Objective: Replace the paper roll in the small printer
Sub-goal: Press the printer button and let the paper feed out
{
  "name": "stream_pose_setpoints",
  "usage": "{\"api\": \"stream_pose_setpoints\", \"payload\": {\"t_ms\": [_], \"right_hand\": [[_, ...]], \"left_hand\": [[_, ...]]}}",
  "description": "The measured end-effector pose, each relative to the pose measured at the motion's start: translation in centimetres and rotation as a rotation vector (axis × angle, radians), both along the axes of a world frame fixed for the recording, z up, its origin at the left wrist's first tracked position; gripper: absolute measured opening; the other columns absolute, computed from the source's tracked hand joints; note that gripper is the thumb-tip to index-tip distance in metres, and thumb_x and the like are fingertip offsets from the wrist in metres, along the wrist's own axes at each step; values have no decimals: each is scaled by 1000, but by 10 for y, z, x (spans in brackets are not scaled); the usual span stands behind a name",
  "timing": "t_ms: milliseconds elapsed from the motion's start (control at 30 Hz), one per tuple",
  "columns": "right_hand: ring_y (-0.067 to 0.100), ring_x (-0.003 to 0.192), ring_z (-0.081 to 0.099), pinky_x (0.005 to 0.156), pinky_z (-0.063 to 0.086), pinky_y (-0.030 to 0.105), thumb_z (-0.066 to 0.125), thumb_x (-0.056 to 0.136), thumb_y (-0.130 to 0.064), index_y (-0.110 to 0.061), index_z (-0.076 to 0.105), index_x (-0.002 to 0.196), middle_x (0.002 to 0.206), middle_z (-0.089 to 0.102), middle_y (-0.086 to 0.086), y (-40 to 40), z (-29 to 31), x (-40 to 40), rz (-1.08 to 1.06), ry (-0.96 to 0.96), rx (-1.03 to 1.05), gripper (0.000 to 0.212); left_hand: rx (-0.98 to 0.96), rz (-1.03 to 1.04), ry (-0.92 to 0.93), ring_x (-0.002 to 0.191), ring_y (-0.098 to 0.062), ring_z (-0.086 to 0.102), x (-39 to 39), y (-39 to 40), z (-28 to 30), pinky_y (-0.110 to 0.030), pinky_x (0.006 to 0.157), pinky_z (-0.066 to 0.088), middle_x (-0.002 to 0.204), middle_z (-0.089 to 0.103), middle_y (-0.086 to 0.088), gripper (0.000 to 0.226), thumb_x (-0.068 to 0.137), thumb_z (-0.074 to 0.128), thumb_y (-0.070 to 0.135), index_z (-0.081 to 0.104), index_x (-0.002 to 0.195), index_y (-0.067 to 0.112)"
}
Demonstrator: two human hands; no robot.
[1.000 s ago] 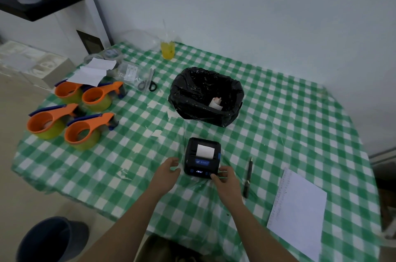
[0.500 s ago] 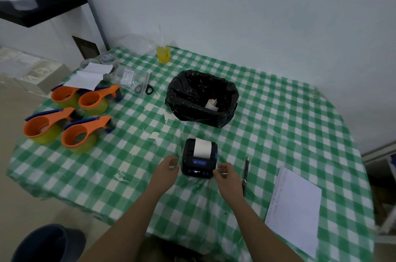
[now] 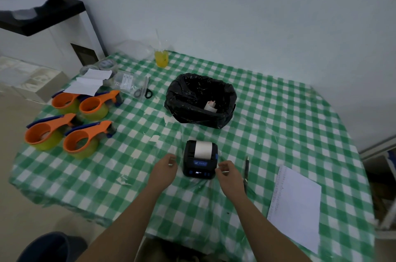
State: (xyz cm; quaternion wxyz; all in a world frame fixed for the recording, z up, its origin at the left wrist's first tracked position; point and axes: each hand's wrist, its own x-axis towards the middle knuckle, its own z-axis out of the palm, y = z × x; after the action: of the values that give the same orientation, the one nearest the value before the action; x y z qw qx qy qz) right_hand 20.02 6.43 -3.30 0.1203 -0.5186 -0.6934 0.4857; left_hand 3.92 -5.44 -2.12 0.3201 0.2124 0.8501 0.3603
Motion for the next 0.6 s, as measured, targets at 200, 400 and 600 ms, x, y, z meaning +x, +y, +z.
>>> {"api": "stream_pose_setpoints", "payload": {"t_ms": [200, 400, 600], "right_hand": [[15, 75, 54, 52, 38, 18, 55, 91, -15, -7, 56, 105, 90, 57, 2, 3, 6, 1, 4, -5, 24, 16], [13, 73, 54, 50, 37, 19, 55, 91, -15, -8, 56, 102, 89, 58, 1, 7, 8, 0, -3, 2, 25, 14], [4, 68, 52, 52, 38, 20, 56, 90, -16, -11, 57, 100, 88, 58, -1, 10, 6, -1, -11, 14, 14, 12]], "left_hand": [[-20, -2, 13, 109, -29, 58, 2, 5, 5, -38, 91, 47, 123, 61, -16, 30, 93, 46, 13, 53, 122, 9], [-32, 5, 31, 103, -29, 58, 2, 9, 8, -38, 87, 48, 120, 61, -18, 29, 93, 45, 12, 53, 121, 9], [-31, -1, 18, 108, -31, 58, 3, 10, 13, -40, 89, 48, 121, 60, -19, 30, 93, 45, 12, 53, 121, 8]]}}
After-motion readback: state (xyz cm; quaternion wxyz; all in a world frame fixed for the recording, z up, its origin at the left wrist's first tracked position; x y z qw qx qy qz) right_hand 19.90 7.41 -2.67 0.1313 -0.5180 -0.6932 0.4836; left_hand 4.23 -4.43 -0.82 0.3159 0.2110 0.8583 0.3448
